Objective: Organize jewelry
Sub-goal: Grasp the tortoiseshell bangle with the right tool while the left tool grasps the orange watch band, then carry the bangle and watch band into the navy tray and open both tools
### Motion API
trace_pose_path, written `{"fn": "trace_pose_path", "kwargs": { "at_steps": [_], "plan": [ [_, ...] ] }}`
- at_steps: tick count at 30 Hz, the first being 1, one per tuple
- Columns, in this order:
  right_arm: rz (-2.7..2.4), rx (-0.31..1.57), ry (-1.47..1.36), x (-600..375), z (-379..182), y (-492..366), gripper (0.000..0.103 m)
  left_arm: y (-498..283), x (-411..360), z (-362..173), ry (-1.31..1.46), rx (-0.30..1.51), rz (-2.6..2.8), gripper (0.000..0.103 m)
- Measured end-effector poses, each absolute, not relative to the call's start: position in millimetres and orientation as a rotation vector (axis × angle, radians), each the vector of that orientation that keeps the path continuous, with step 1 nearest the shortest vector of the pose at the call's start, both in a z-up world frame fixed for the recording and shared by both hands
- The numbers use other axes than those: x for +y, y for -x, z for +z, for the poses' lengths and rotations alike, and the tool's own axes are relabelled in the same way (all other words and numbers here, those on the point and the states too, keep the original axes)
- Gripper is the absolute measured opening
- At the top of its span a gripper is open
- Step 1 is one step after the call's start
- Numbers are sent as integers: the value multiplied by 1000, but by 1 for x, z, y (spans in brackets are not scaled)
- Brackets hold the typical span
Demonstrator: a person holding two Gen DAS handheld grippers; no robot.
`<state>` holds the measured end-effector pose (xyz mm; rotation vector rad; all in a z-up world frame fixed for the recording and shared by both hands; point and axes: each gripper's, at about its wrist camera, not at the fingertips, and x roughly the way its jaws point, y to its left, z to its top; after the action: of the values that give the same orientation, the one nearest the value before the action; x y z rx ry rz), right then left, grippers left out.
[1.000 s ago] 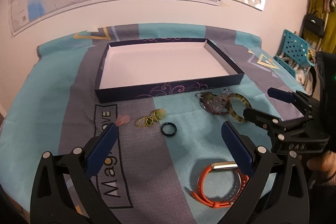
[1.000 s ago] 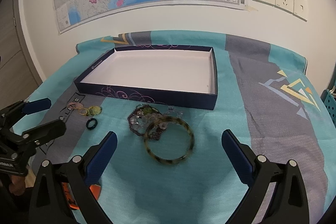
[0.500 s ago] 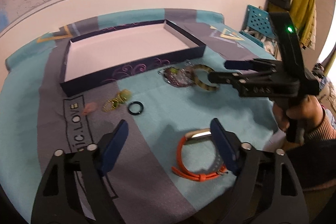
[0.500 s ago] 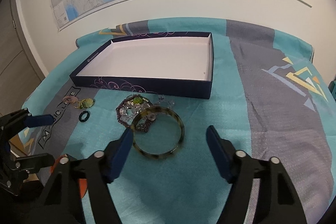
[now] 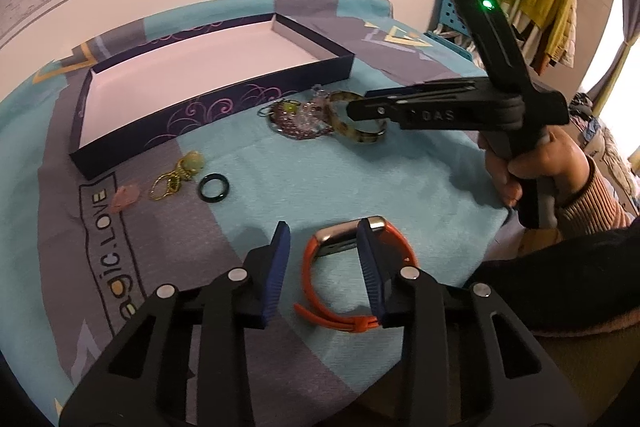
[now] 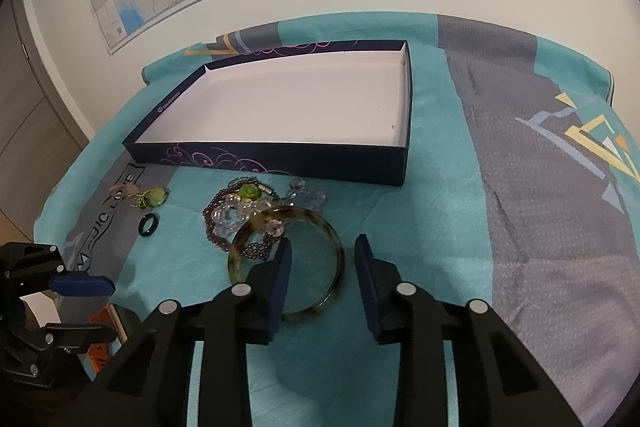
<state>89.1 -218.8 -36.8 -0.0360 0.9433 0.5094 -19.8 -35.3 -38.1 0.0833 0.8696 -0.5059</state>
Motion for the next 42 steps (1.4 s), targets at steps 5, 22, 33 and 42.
{"fn": "trace_pose_path", "kwargs": {
  "at_steps": [5,22,33,42],
  "plan": [
    [514,946,65,-217,-37,-92,20,20,-37,-42,-100,897,-538,31],
    [525,925,96,-221,-32,-93,5,16,-38,-51,-140,916,-525,12],
    [567,818,87,-218,11,-103,5,-8,-1,-20,10,829,-471,12],
    [550,798,100,-193,20,-168,5,-80,33,13,75,777,-328,12]
  ]
}}
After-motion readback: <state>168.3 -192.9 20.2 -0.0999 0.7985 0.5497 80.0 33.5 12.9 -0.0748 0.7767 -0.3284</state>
